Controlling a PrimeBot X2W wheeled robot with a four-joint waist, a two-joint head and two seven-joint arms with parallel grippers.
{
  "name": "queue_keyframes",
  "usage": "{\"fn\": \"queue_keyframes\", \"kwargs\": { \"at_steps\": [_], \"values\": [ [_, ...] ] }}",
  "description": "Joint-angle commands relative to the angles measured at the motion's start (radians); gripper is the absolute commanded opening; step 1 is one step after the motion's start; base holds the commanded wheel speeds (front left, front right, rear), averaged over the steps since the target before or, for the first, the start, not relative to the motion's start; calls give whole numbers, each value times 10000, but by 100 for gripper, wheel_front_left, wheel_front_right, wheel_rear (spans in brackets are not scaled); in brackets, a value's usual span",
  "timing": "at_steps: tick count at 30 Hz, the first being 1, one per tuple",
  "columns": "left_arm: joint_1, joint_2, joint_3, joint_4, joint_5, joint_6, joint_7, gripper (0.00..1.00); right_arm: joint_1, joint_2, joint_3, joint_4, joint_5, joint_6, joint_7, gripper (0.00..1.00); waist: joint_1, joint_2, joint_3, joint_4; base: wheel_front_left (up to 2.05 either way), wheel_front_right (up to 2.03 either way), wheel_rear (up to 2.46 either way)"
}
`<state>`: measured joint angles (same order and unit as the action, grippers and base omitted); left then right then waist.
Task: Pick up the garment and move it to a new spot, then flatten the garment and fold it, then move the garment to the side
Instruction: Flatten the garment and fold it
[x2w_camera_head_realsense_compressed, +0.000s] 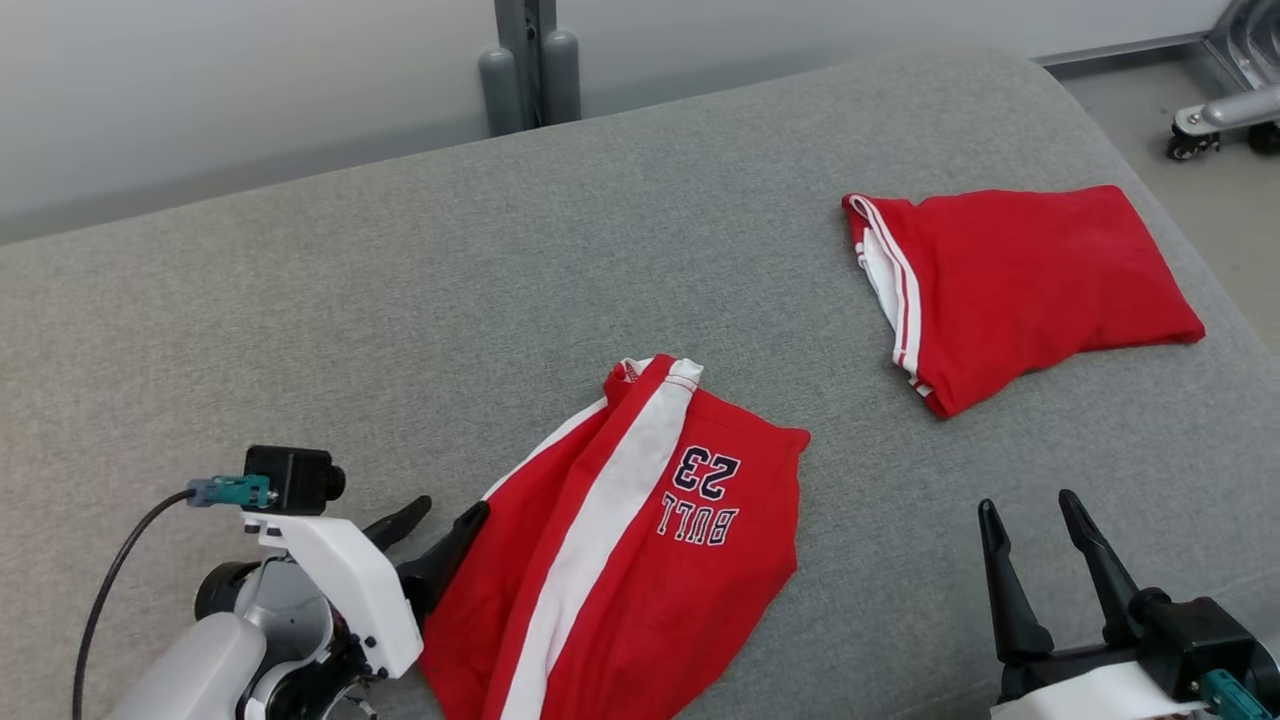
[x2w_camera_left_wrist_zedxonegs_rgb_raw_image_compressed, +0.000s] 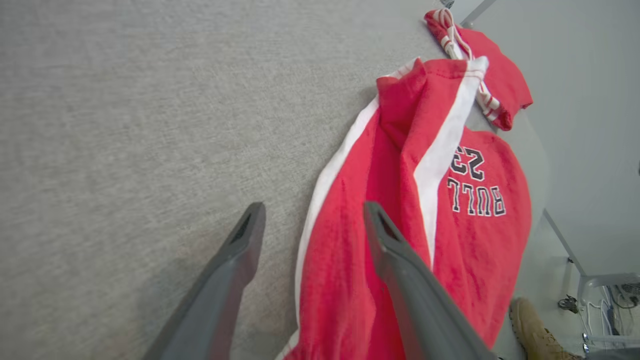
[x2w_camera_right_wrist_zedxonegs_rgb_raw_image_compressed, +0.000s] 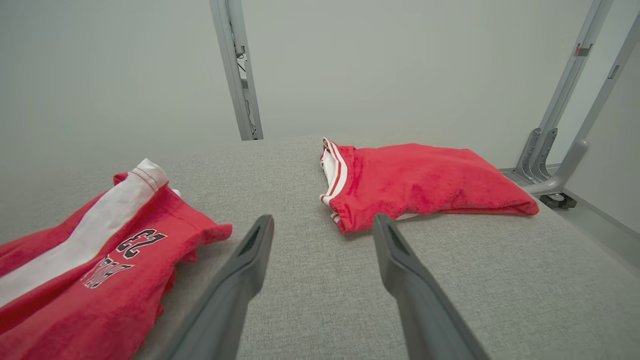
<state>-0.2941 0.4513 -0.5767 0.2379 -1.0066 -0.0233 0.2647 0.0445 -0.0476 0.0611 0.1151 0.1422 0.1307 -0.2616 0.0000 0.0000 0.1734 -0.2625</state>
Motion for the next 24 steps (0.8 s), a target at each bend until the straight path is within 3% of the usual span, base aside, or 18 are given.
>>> {"fn": "queue_keyframes", "kwargs": {
  "at_steps": [1,5,10,11,12,17,24],
  "values": [
    [-282,-65,-74,272,-18,-196,32,100,-95,-52,-35,2,71,1,-50,100,0,0,139,-179,0,0,0],
    [-679,-565,-262,1099,-331,-634,179,100,-106,-52,-82,26,83,1,-50,100,0,0,162,-281,0,0,0],
    [-939,-783,-720,2180,-3,-775,280,100,-161,-52,-69,68,139,1,-50,100,0,0,190,-358,0,0,0],
    [-964,-841,-764,2422,20,-768,209,40,-184,-52,-48,70,137,1,-50,100,0,0,189,-380,0,0,0],
    [-1006,-926,-681,2626,4,-749,30,0,-199,-53,-46,56,146,1,-50,100,0,0,188,-403,0,0,0],
    [-1849,-939,-422,3217,765,-642,-1458,0,-242,-52,-61,53,167,1,-50,100,0,0,178,-494,0,0,0],
    [-3439,-593,-57,4427,1993,-74,-3531,0,-286,-50,20,120,195,1,-50,100,0,0,137,-697,0,0,0]
  ]
}}
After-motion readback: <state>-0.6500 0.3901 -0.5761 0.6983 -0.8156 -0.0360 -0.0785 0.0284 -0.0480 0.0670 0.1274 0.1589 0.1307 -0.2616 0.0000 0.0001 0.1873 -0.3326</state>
